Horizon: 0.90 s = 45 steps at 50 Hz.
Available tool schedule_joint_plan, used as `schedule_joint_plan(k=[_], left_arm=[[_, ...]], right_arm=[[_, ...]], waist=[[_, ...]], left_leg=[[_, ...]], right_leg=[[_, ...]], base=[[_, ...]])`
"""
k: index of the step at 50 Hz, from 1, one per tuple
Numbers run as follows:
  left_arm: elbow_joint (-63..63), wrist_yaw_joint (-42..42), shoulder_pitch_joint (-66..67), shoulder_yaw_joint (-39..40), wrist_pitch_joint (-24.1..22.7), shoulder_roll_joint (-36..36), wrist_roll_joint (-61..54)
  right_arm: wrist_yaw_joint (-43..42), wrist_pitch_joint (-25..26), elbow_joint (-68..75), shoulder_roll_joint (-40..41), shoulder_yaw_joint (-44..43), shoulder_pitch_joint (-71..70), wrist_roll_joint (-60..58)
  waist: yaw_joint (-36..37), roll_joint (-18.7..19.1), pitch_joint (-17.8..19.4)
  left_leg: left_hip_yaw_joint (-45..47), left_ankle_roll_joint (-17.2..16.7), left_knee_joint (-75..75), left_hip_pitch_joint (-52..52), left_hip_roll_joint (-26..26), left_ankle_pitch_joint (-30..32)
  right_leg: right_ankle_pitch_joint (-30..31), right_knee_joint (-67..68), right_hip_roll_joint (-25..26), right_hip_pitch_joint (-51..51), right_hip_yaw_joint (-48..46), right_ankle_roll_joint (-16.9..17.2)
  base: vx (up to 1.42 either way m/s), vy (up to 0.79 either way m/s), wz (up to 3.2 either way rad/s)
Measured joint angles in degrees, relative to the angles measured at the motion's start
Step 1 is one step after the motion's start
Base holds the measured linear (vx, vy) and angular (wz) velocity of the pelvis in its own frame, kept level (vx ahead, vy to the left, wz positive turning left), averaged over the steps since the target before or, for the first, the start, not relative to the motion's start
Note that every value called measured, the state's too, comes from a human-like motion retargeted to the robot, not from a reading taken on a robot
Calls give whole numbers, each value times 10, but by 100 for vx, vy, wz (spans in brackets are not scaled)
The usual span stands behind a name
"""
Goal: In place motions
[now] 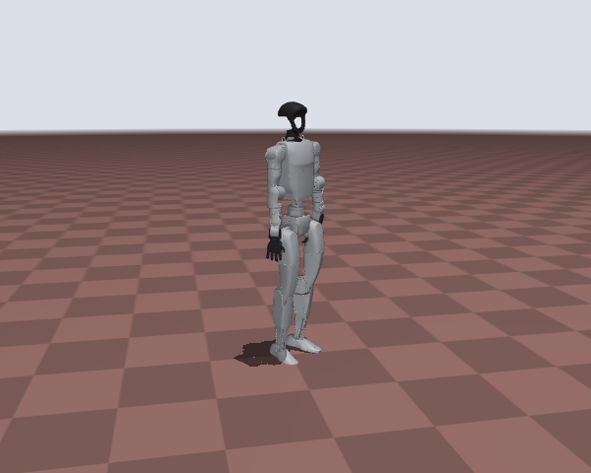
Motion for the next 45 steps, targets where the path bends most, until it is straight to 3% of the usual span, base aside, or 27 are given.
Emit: schedule_joint_plan(k=[19,30,40,43,45], left_arm=[[-12,-6,-3,-9,1,0,3],[-34,-3,4,10,-5,23,9],[-31,33,0,25,-8,19,-9],[-29,44,-2,18,-13,15,-10],[-26,55,-3,10,-17,12,-14]], right_arm=[[1,0,-2,-4,7,-9,2],[0,-3,-7,1,38,-7,0],[-13,-6,3,-22,24,10,-5],[-15,-1,14,-35,11,21,-11],[-17,2,18,-43,0,28,-19]], waist=[[3,5,4],[32,1,27],[83,-3,59],[104,-18,65],[113,-29,67]], left_leg=[[-9,-10,0,0,5,7],[-16,-19,13,-7,14,10],[-84,-6,77,-84,-10,2],[-33,27,77,-95,-13,-38],[49,42,77,-92,3,-77]], right_leg=[[-1,3,6,-1,-5,-7],[0,-1,9,11,-39,-16],[-16,-9,-13,23,-129,-29],[-24,-9,-42,25,-176,-22],[-29,-10,-62,27,-210,-15]], base=[[0,0,0],[0,-2,15],[-2,4,103],[-11,7,189],[-13,5,228]])
